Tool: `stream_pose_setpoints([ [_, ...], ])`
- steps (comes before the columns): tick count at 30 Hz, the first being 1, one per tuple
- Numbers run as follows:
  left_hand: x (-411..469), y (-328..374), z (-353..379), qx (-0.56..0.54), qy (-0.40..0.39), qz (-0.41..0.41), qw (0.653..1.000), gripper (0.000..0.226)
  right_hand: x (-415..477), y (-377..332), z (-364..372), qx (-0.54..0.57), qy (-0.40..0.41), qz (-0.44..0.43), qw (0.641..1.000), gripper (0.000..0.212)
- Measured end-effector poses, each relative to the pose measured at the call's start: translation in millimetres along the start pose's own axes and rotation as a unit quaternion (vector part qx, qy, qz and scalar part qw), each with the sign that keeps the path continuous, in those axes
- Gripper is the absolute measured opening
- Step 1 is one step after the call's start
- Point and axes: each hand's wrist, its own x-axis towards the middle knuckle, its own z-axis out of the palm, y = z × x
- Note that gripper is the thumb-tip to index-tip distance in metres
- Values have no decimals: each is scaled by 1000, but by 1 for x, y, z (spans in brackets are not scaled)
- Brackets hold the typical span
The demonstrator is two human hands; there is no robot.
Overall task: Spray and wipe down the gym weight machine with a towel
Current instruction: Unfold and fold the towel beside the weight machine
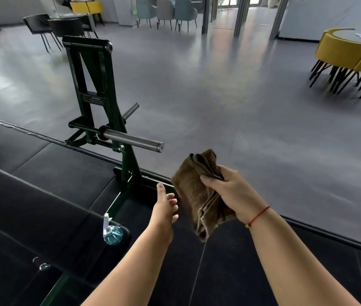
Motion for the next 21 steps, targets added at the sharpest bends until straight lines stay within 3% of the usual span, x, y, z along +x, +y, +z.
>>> stream_pose_setpoints([
  [4, 2, -7, -16, -194, -90, -103, 971, 96, -2, -18, -13, 199, -28, 50, 978, 16],
  [8, -2, -8, -22, -306, -167, -85, 933, 93, 9, -5, -26, 186, -27, 107, 976, 22],
  [12, -2, -9, -18, -200, -217, -54, 954, 56, 23, 26, -28, 10, 10, 159, 987, 22],
  [17, -5, -8, -15, -92, -188, -28, 977, 53, 31, 50, -23, -194, 17, 168, 966, 30],
  [21, -8, -5, -10, -53, -190, 18, 980, 53, 28, 43, -1, -230, 15, 136, 963, 52],
])
